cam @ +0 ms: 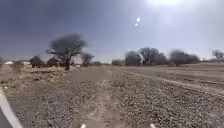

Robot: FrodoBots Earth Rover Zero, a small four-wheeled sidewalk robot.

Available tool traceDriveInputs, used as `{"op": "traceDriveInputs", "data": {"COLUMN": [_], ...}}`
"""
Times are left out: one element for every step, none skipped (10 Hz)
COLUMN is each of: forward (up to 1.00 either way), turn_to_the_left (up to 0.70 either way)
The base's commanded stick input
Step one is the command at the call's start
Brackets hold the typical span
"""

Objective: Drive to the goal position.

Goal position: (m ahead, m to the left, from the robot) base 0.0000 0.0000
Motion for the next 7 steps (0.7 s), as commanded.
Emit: {"op": "traceDriveInputs", "data": {"forward": [0.70, 0.70, 0.70, 0.70, 0.70, 0.70, 0.70], "turn_to_the_left": [0.00, 0.00, 0.00, 0.00, 0.00, 0.00, 0.03]}}
